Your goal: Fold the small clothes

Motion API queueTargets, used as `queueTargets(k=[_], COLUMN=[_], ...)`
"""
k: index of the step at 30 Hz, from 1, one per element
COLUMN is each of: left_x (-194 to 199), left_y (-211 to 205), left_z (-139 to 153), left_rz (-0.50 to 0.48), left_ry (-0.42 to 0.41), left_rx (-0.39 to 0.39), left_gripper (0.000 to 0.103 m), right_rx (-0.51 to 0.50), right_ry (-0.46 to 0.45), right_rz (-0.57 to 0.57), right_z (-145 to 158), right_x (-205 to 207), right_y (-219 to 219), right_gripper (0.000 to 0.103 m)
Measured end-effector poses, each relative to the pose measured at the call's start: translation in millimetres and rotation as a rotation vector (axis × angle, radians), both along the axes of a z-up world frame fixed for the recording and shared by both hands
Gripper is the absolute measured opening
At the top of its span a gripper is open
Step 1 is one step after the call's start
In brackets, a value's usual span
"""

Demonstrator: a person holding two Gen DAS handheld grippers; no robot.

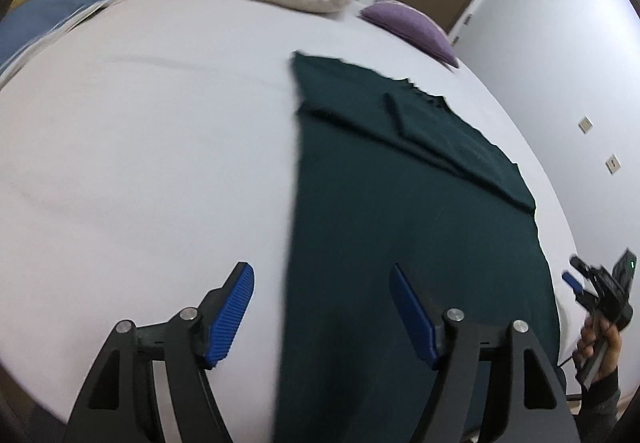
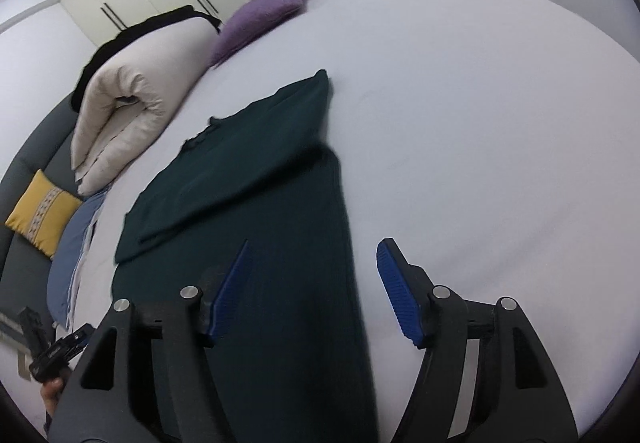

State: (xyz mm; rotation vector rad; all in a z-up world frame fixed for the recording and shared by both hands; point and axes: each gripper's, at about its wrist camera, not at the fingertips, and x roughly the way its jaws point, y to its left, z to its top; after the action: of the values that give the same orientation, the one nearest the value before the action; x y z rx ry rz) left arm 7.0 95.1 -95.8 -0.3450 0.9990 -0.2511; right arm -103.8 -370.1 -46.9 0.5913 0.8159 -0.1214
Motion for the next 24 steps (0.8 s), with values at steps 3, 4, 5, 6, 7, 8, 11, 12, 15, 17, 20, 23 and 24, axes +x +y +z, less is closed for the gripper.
queueTargets(k=[3, 4, 5, 6, 7, 8, 11, 12, 15, 17, 20, 23, 24], left_x=[-22, -33, -39, -44, -48, -53, -62, -66, -71, -73, -77, -81, -82], left_y=[12, 14, 15, 16, 18, 20, 27, 30, 33, 33, 30, 23, 21], left_z=[-14, -15, -16, -17, -18, -19, -22, -24, -28, -29, -30, -34, -35], left_rz=[-0.003, -0.005, -0.008, -0.012, -0.014, -0.015, -0.020, -0.021, -0.043, -0.066, -0.092, -0.125, -0.135], left_ry=[0.061, 0.061, 0.064, 0.069, 0.073, 0.081, 0.104, 0.115, 0.146, 0.164, 0.185, 0.213, 0.221], left_rx=[-0.050, -0.050, -0.050, -0.064, -0.079, -0.102, -0.164, -0.182, -0.211, -0.213, -0.209, -0.201, -0.202], left_gripper=[0.073, 0.073, 0.073, 0.072, 0.072, 0.072, 0.071, 0.071, 0.071, 0.069, 0.065, 0.055, 0.055], right_rx=[0.053, 0.054, 0.051, 0.054, 0.067, 0.080, 0.132, 0.144, 0.178, 0.216, 0.260, 0.259, 0.263], right_ry=[0.016, 0.027, 0.041, 0.050, 0.061, 0.067, 0.084, 0.093, 0.102, 0.106, 0.131, 0.157, 0.167], right_rz=[0.027, 0.029, 0.032, 0.035, 0.036, 0.040, 0.048, 0.048, 0.056, 0.066, 0.087, 0.114, 0.123], right_z=[-1, -2, -4, -6, -9, -11, -21, -24, -32, -36, -42, -42, -42], right_x=[-38, -49, -59, -67, -77, -88, -112, -119, -137, -148, -157, -163, -166], right_y=[8, 10, 12, 13, 13, 12, 10, 10, 13, 15, 17, 19, 20], right_gripper=[0.064, 0.064, 0.064, 0.064, 0.064, 0.064, 0.064, 0.064, 0.064, 0.064, 0.064, 0.064, 0.064])
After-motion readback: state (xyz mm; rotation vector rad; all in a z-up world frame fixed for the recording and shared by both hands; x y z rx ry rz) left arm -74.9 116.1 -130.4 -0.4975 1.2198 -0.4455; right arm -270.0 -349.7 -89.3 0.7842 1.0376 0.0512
